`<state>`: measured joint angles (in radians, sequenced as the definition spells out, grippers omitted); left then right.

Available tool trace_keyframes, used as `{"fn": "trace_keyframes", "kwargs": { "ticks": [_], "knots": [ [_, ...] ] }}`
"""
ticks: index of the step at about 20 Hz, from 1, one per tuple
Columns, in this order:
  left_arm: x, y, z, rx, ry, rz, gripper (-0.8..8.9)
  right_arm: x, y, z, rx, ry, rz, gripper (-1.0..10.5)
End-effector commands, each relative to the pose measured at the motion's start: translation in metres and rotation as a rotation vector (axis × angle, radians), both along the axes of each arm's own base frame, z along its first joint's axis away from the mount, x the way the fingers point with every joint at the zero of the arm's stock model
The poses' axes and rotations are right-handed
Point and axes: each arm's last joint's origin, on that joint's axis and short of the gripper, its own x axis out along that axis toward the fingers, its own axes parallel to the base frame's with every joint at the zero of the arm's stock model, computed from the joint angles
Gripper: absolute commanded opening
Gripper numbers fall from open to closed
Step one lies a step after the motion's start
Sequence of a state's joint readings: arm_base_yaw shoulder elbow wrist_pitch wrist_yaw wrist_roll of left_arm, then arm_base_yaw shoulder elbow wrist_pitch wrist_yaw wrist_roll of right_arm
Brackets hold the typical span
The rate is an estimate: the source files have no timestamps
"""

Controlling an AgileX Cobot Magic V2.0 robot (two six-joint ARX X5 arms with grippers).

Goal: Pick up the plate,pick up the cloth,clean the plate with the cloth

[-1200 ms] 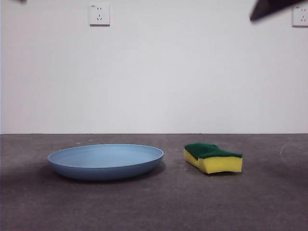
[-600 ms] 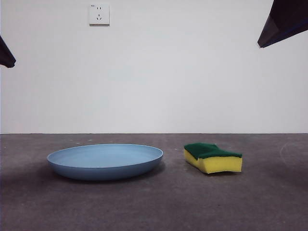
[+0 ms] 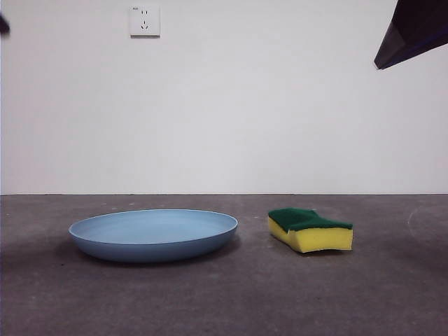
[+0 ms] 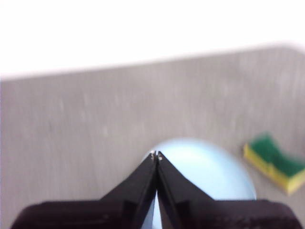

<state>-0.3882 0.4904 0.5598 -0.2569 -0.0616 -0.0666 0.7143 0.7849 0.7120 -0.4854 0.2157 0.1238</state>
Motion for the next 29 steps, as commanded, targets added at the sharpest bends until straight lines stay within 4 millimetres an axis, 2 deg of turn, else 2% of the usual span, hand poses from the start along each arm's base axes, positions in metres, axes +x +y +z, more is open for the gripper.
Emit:
{"fn": "trace_keyframes", "kwargs": {
  "ticks": [1, 4, 9, 13, 18, 22, 29],
  "knots": [
    [-0.004, 0.012, -0.003, 0.003, -0.087, 0.025, -0.03, 0.0, 0.0, 0.0, 0.01, 0.002, -0.003, 0.0],
    [-0.01, 0.023, -0.022, 0.016, -0.123, 0.062, -0.03, 0.0, 0.0, 0.0, 0.01, 0.002, -0.003, 0.0],
    [-0.014, 0.033, -0.078, 0.023, -0.12, 0.145, -0.03, 0.0, 0.0, 0.0, 0.01, 0.002, -0.003, 0.0],
    [-0.017, 0.036, -0.111, -0.013, -0.1, 0.174, -0.03, 0.0, 0.0, 0.0, 0.01, 0.001, -0.003, 0.0],
    [-0.017, 0.038, -0.133, -0.029, -0.073, 0.223, -0.03, 0.0, 0.0, 0.0, 0.01, 0.002, -0.003, 0.0],
    [-0.018, 0.039, -0.14, -0.014, -0.006, 0.27, -0.03, 0.0, 0.0, 0.0, 0.01, 0.001, -0.003, 0.0],
    [-0.018, 0.039, -0.14, -0.013, -0.003, 0.268, -0.03, 0.0, 0.0, 0.0, 0.01, 0.001, -0.003, 0.0]
  ]
}}
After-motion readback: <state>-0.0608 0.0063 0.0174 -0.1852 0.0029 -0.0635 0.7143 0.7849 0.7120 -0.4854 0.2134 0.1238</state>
